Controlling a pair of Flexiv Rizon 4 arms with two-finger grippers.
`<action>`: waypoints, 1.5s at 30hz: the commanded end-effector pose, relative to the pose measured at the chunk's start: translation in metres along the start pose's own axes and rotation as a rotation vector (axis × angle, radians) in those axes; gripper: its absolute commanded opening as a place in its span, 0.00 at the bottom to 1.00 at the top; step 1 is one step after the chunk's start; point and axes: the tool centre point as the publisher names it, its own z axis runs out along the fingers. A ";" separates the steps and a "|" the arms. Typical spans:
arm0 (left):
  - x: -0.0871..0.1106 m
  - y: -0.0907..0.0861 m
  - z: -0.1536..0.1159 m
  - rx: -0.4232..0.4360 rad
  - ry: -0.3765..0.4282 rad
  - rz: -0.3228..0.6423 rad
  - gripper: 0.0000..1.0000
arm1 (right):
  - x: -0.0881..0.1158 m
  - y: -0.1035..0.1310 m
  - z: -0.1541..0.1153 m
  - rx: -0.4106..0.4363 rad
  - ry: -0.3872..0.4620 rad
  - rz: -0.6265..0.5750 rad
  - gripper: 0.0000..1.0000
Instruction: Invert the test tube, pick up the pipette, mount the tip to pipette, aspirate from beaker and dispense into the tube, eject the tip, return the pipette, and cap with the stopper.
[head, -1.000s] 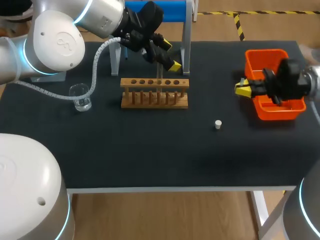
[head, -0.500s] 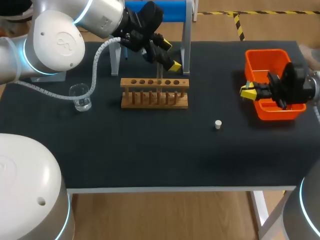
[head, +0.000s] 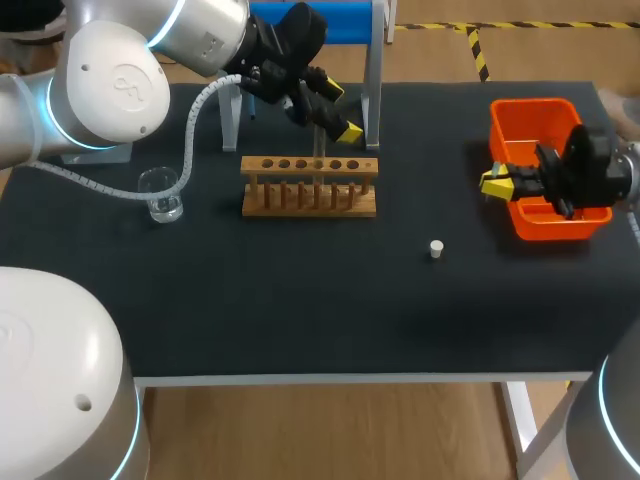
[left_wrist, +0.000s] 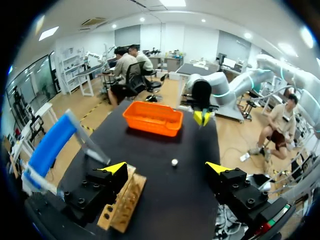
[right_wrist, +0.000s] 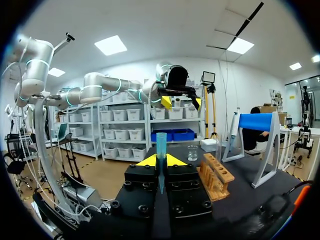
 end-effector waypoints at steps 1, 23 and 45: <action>-0.018 0.027 -0.018 -0.023 -0.091 -0.088 1.00 | 0.001 0.000 0.000 0.001 -0.002 -0.001 0.00; -0.100 0.089 -0.099 -0.030 -0.707 -0.407 1.00 | 0.001 0.000 0.000 0.001 -0.002 -0.001 0.00; -0.140 0.097 -0.081 0.031 -1.038 -0.580 1.00 | 0.001 0.000 0.000 0.001 -0.002 -0.001 0.00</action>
